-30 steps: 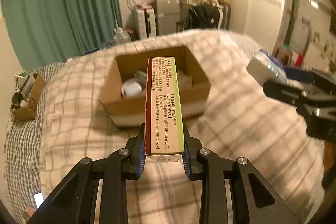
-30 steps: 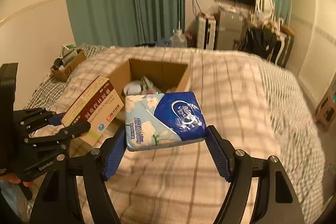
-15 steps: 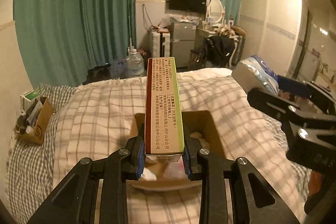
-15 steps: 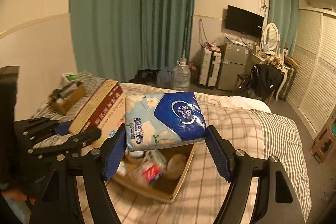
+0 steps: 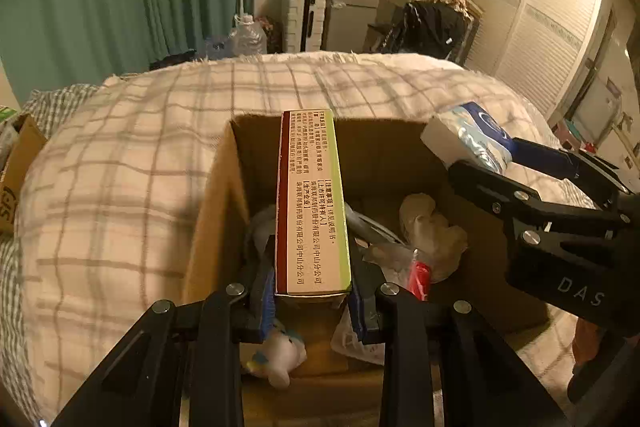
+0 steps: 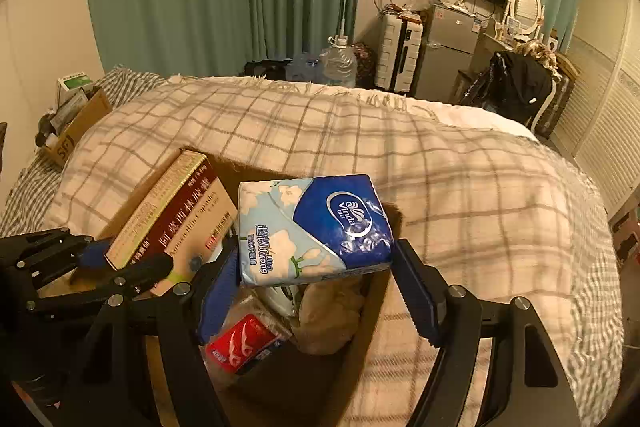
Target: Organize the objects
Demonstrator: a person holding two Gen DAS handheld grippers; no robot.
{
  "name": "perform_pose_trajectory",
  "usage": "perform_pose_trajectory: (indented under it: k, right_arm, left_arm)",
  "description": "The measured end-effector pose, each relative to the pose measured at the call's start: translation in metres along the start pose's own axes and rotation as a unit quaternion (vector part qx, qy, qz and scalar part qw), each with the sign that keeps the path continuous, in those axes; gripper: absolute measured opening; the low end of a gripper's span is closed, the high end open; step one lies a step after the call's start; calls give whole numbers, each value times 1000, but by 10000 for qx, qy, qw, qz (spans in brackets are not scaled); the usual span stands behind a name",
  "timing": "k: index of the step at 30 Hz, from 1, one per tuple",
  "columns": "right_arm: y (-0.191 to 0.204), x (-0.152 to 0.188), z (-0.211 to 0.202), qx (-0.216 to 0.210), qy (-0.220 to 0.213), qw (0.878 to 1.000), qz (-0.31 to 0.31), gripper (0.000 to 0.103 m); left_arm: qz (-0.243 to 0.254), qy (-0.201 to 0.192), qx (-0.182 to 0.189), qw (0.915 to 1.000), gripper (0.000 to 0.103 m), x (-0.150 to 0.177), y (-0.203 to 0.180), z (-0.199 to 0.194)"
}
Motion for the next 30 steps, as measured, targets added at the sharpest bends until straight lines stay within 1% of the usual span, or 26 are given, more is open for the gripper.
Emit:
perform_pose_trajectory:
  k: [3, 4, 5, 6, 7, 8, 9, 11, 13, 15, 17, 18, 19, 22, 27, 30]
  right_arm:
    - [-6, -1, 5, -119, -61, 9998, 168, 76]
    - [-7, -2, 4, -188, -105, 9996, 206, 80]
    - [-9, -2, 2, -223, -150, 9994, 222, 87]
    - [-11, -4, -2, -244, -243, 9991, 245, 89]
    - [-13, -7, -8, -237, -352, 9987, 274, 92]
    - [-15, -9, -13, -223, -412, 9985, 299, 94]
    - [-16, -12, -20, -206, -487, 9980, 344, 94]
    - [-20, -18, -34, -183, -595, 9971, 432, 99]
    - [-25, -23, -53, -133, -725, 9960, 497, 102]
    - [-29, -29, -76, -54, -905, 9946, 514, 103]
    - [-34, -33, -101, 36, -1093, 9926, 530, 103]
    - [-36, -36, -116, 90, -1213, 9911, 540, 103]
    - [-38, -38, -128, 132, -1303, 9899, 550, 103]
    - [-42, -42, -168, 254, -1589, 9854, 550, 103]
    - [-46, -42, -232, 430, -2072, 9760, 522, 103]
    - [-46, -38, -268, 566, -2365, 9686, 517, 103]
  left_arm:
    - [17, -9, -33, 10000, 31, -1, 3, 6]
    - [5, -41, -62, 10000, 32, -3, 4, 6]
    - [-18, -68, -86, 9999, 37, -4, 4, 5]
    - [-52, -91, -89, 9999, 43, -5, 5, 3]
    - [-110, -121, -98, 9998, 57, -6, 8, -2]
    - [-153, -175, -109, 9997, 65, -9, 7, -7]
    - [-191, -251, -113, 9994, 67, -13, 9, -12]
    - [-216, -431, -149, 9987, 78, -23, 8, -26]
    - [-189, -639, -232, 9975, 82, -31, 6, -46]
    - [-123, -887, -322, 9955, 86, -41, 4, -68]
    - [-74, -1180, -383, 9922, 101, -50, 0, -94]
    - [-67, -1346, -415, 9900, 103, -54, -2, -107]
    - [-55, -1571, -446, 9866, 103, -57, -4, -126]
    - [15, -1932, -431, 9802, 103, -66, -10, -163]
    - [75, -2380, -568, 9696, 103, -74, -17, -217]
    - [59, -2696, -655, 9607, 103, -70, -18, -250]
Point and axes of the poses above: each gripper's, at about its wrist camera, not at the fingertips, and z roughly the way its jaws point, y to its left, x to its underside, the point moved 10 cm from there along z, roughly the way its jaws point, and after that the axes turned 2 degrees about z, right-handed, at the moved point
